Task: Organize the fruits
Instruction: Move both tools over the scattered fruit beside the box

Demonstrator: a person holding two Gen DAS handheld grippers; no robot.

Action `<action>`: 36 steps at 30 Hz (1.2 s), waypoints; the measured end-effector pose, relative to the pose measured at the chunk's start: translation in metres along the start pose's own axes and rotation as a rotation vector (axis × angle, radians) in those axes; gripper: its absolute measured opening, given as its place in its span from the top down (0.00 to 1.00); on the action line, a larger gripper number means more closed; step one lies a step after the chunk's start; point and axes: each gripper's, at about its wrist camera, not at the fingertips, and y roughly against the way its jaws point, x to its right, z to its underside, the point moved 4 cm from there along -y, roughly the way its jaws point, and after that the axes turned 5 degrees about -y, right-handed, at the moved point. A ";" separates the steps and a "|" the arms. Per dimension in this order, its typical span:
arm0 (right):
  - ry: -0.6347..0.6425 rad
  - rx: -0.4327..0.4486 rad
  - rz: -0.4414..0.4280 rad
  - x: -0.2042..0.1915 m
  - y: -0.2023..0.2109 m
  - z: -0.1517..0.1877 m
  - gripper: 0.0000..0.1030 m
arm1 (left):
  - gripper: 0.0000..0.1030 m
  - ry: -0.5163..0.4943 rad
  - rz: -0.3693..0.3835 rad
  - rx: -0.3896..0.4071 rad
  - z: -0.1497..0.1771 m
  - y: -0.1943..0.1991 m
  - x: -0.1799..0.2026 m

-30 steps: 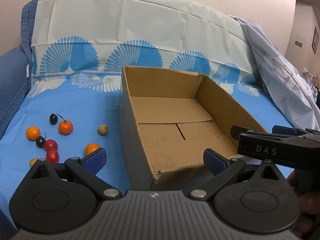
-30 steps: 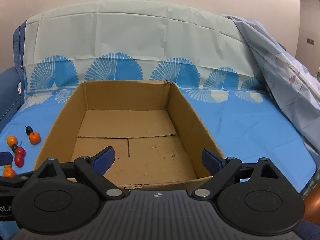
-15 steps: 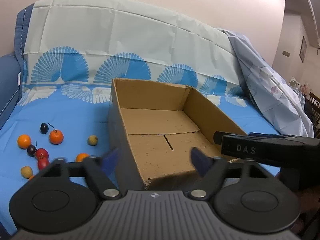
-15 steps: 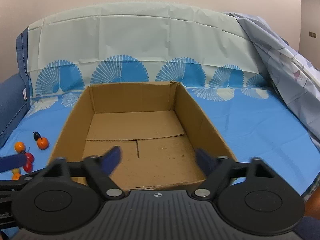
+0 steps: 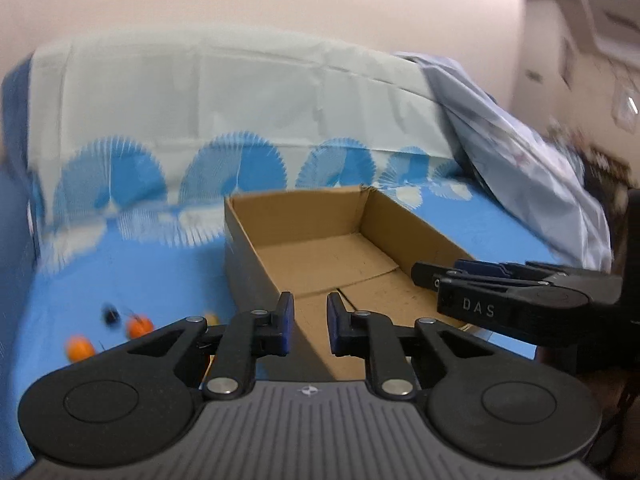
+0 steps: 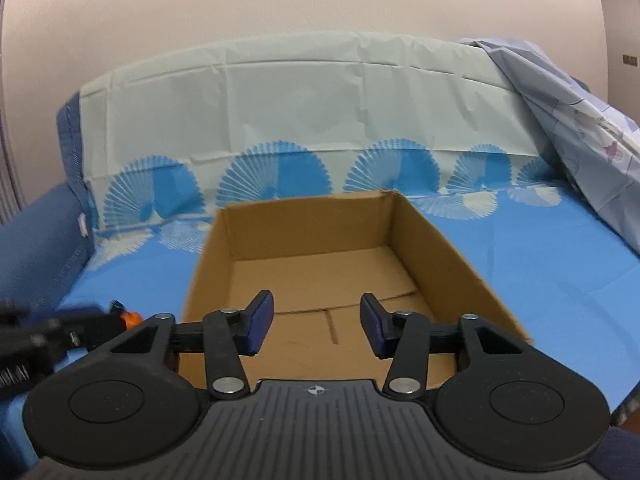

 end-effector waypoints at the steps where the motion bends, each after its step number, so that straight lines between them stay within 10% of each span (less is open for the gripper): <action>1: 0.008 0.003 -0.023 -0.002 0.012 0.014 0.55 | 0.81 -0.045 0.007 -0.002 -0.004 0.005 -0.007; 5: 0.070 0.007 -0.128 0.000 0.044 0.035 0.55 | 0.81 -0.143 -0.006 0.020 0.000 0.024 -0.047; 12: 0.136 0.017 -0.215 -0.070 0.047 0.034 0.55 | 0.81 0.115 -0.110 -0.016 0.073 0.019 -0.123; 21: 0.313 -0.040 -0.319 -0.146 0.028 0.038 0.55 | 0.81 0.249 -0.144 -0.029 0.090 0.002 -0.156; 31: 0.464 -0.206 -0.222 -0.188 -0.048 0.106 0.64 | 0.82 0.500 -0.177 -0.218 0.109 -0.034 -0.204; 36: 0.447 -0.285 -0.140 -0.188 -0.082 0.122 0.49 | 0.71 0.529 -0.204 -0.339 0.122 -0.051 -0.208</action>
